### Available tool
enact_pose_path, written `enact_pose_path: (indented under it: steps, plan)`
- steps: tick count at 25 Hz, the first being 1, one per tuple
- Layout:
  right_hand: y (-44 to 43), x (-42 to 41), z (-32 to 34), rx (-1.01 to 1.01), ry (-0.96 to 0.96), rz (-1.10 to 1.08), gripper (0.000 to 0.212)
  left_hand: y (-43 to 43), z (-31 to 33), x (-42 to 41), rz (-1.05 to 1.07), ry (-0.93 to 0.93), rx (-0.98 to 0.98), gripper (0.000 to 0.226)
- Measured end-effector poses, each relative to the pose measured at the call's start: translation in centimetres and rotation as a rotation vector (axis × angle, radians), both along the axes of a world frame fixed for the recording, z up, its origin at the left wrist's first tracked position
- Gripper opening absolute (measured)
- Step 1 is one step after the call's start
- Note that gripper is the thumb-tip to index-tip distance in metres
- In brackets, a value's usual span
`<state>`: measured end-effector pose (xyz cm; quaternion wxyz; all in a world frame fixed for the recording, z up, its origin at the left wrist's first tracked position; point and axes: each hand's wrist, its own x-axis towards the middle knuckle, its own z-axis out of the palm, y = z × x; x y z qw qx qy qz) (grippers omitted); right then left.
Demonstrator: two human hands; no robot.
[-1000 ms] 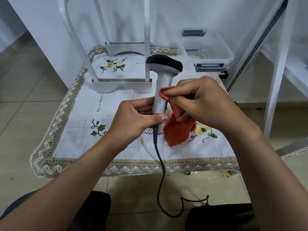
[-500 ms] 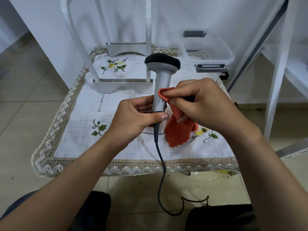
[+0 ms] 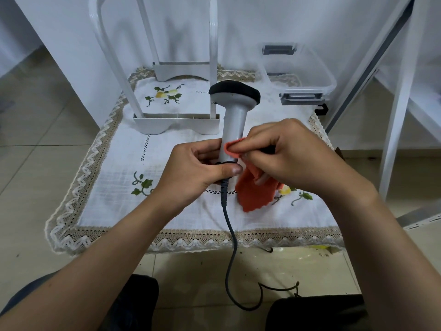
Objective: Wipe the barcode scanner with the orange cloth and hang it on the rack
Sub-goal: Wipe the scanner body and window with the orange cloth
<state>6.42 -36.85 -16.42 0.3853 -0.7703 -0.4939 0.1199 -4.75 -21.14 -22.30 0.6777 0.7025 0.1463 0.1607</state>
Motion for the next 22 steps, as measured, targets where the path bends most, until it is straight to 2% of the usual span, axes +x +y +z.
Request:
enact_pose_path:
  steps: [2,6,10,15,19,22]
  plan:
    - [-0.06,-0.24,0.07,-0.044,0.021,0.031,0.034,0.05,0.08,-0.01,-0.002,0.002,0.009,0.041]
    - [0.23,-0.13,-0.22,0.091,-0.057,-0.043,0.030,0.09,0.19,0.03,0.021,0.003,-0.008,0.042]
    - [0.00,-0.26,0.02,-0.041,0.016,0.056,0.036,0.12,0.32,-0.10,0.016,0.007,0.014,0.042]
    - [0.27,-0.09,-0.33,0.091,-0.061,-0.043,0.029,0.08,0.27,-0.05,0.015,0.003,-0.002,0.041]
    - [0.00,-0.21,-0.08,-0.048,0.025,0.068,0.035,0.08,0.27,-0.11,-0.001,0.004,0.008,0.041]
    - [0.25,-0.09,-0.37,0.053,-0.021,-0.011,0.030,0.16,0.30,-0.02,0.015,0.002,0.013,0.037]
